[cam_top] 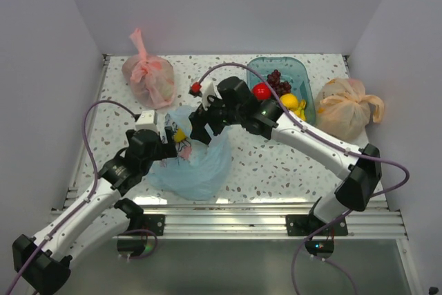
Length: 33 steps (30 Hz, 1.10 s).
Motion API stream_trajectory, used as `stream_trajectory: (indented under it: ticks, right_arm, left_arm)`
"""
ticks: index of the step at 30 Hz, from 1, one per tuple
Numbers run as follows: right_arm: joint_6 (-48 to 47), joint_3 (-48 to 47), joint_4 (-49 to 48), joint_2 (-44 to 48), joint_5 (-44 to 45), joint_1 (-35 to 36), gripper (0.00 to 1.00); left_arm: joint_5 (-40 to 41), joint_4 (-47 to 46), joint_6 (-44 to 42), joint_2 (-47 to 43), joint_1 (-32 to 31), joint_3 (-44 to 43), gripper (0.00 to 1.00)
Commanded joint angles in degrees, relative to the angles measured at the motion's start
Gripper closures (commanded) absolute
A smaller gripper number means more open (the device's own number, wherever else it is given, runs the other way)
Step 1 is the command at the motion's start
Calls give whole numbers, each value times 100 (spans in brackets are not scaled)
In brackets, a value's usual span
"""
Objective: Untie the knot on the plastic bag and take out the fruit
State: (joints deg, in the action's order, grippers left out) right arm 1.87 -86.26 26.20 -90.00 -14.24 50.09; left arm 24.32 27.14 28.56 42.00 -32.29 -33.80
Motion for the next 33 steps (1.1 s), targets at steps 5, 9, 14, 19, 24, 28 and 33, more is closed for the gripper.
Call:
stream_trajectory:
  ticks: [5, 9, 14, 19, 24, 28, 33]
  right_arm:
    - [-152, 188, 448, -641, -344, 318, 27]
    - [-47, 573, 510, -993, 701, 283, 35]
    - [638, 1575, -95, -634, 2097, 72, 35]
    - [1017, 2104, -272, -405, 2593, -78, 23]
    - [956, 2087, -659, -220, 2207, -78, 16]
    - [947, 1912, -923, -62, 2153, -78, 14]
    - [885, 1438, -835, -342, 2548, -87, 13]
  left_arm:
    - [135, -138, 168, 63, 109, 14, 0]
    - [12, -165, 106, 177, 118, 14, 0]
    - [-313, -331, -8, 230, 118, 58, 0]
    - [-690, -472, -148, 379, 118, 67, 0]
    - [-1042, -604, -263, 450, 118, 75, 0]
    - [-1148, -657, -324, 467, 118, 93, 0]
    - [-1131, -701, -290, 712, 118, 67, 0]
